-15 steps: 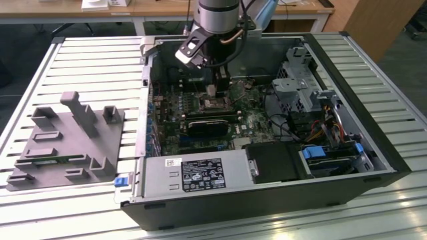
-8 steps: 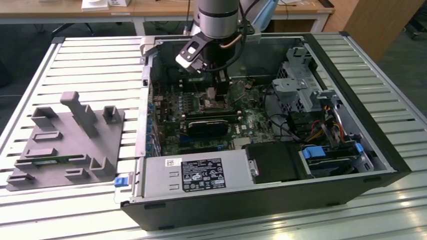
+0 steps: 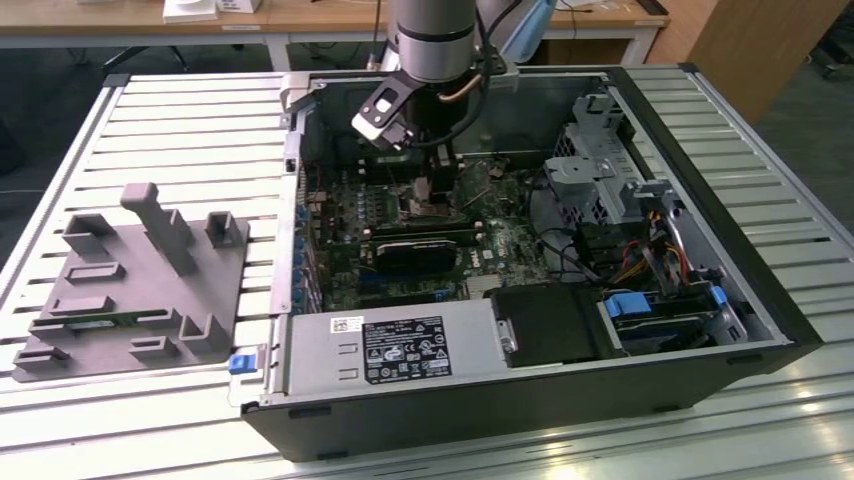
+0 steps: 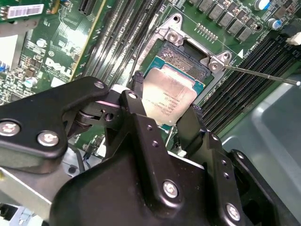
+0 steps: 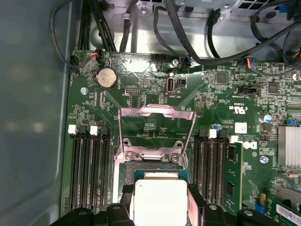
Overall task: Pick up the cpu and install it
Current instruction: 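Place the cpu into insertion slot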
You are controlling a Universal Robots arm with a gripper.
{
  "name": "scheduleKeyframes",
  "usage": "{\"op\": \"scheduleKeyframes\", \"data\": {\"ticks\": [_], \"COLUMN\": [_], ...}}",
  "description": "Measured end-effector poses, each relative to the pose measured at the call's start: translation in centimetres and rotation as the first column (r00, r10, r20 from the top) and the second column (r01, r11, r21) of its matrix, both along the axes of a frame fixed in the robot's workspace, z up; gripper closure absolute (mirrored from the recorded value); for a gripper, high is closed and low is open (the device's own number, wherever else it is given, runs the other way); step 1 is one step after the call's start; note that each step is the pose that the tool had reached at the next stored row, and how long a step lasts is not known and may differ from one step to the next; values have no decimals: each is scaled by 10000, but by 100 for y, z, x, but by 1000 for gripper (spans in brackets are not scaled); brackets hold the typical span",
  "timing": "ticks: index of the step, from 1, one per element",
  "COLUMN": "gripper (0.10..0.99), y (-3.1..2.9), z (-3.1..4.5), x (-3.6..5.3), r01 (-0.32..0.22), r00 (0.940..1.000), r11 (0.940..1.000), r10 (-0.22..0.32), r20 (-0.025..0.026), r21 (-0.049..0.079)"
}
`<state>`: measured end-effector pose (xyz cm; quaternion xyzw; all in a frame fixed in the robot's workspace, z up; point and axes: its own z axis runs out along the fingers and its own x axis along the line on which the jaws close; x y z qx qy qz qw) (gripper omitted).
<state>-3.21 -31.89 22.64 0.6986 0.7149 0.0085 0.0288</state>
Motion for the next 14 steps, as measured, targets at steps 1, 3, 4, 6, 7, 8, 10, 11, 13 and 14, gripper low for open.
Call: {"op": "scheduleKeyframes", "data": {"ticks": [1,3,4,6,7,8,10,11,13,14], "gripper": [553,553,553,553,553,553,553,553,553,553], "y": [4,9,10,10,10,11,13,17,23,25], "z": [-9,-29,-41,-57,-64,-70,-83,-92,-109,-118], "x": [0,1,0,-8,-11,-16,-22,-22,-22,-23], "r01": [0,-1,-1,0,0,0,0,0,0,-1], "r00": [10000,10000,10000,10000,10000,10000,10000,10000,10000,10000], "r11": [10000,10000,10000,10000,10000,10000,10000,10000,10000,10000], "r10": [0,1,1,0,0,0,0,0,0,1], "r20": [0,-1,0,1,0,0,0,0,0,0], "r21": [1,-1,0,3,4,5,5,6,6,6]}}
